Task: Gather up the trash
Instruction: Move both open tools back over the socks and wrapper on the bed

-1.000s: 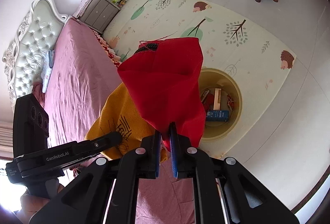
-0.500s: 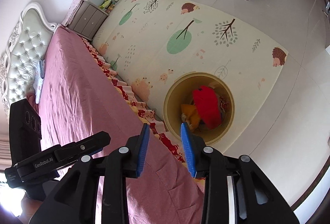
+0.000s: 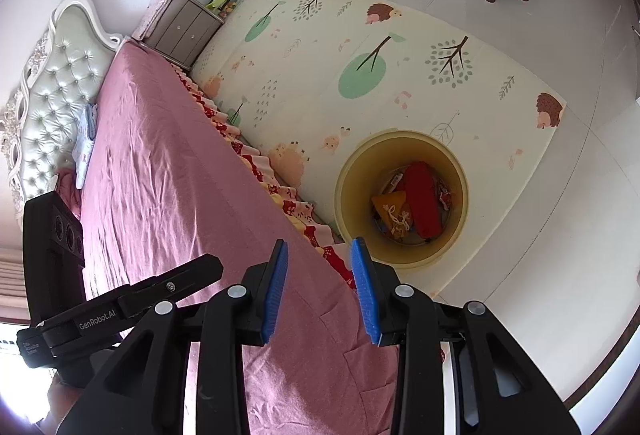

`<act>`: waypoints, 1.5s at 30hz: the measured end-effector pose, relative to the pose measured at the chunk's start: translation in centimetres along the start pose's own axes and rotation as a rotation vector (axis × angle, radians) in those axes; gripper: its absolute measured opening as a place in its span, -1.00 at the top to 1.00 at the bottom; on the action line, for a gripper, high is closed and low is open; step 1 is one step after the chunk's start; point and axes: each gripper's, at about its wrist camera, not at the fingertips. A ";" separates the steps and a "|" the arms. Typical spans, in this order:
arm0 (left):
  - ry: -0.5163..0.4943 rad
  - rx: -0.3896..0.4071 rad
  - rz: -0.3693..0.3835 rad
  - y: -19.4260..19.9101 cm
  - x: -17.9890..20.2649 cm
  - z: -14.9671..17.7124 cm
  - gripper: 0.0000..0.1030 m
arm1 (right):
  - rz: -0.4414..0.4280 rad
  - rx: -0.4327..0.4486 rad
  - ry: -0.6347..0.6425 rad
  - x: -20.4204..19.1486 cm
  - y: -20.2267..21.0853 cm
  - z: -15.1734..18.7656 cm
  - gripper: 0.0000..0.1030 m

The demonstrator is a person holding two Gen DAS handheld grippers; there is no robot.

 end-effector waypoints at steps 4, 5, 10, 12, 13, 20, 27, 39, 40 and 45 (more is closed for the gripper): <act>0.022 0.019 0.001 1.5 -1.6 1.3 -0.49 | -0.011 -0.010 0.034 -1.9 0.1 1.4 0.34; 0.029 0.024 0.001 1.9 -2.1 1.8 -0.49 | -0.012 -0.014 0.043 -2.4 0.0 1.8 0.34; 0.063 0.054 -0.002 3.8 -4.8 3.8 -0.50 | -0.028 -0.039 0.077 -5.0 -0.3 4.1 0.30; 0.068 0.071 -0.014 4.6 -6.0 4.8 -0.51 | -0.032 -0.052 0.101 -6.2 -0.6 5.1 0.30; 0.074 0.079 -0.021 5.0 -6.7 5.4 -0.51 | -0.036 -0.060 0.112 -6.9 -0.7 5.7 0.29; 0.161 0.109 -0.046 7.5 -12.7 10.1 -0.52 | -0.057 -0.113 0.187 -11.7 -2.2 9.9 0.20; 0.284 0.141 -0.069 10.0 -19.5 14.5 -0.53 | -0.076 -0.178 0.274 -16.6 -4.5 14.5 0.18; 0.429 0.205 -0.127 13.3 -28.8 20.0 -0.54 | -0.101 -0.289 0.411 -24.7 -8.9 20.5 0.15; 0.430 0.209 -0.140 13.5 -29.4 20.3 -0.54 | -0.102 -0.296 0.421 -25.3 -9.2 20.8 0.14; 0.452 0.219 -0.168 14.0 -32.6 21.1 -0.54 | -0.103 -0.328 0.467 -27.9 -11.2 22.0 0.09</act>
Point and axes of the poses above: each gripper's, at about its wrist camera, not at the fingertips, and y roughly against the way its jaws point, x to its right, z to its underside
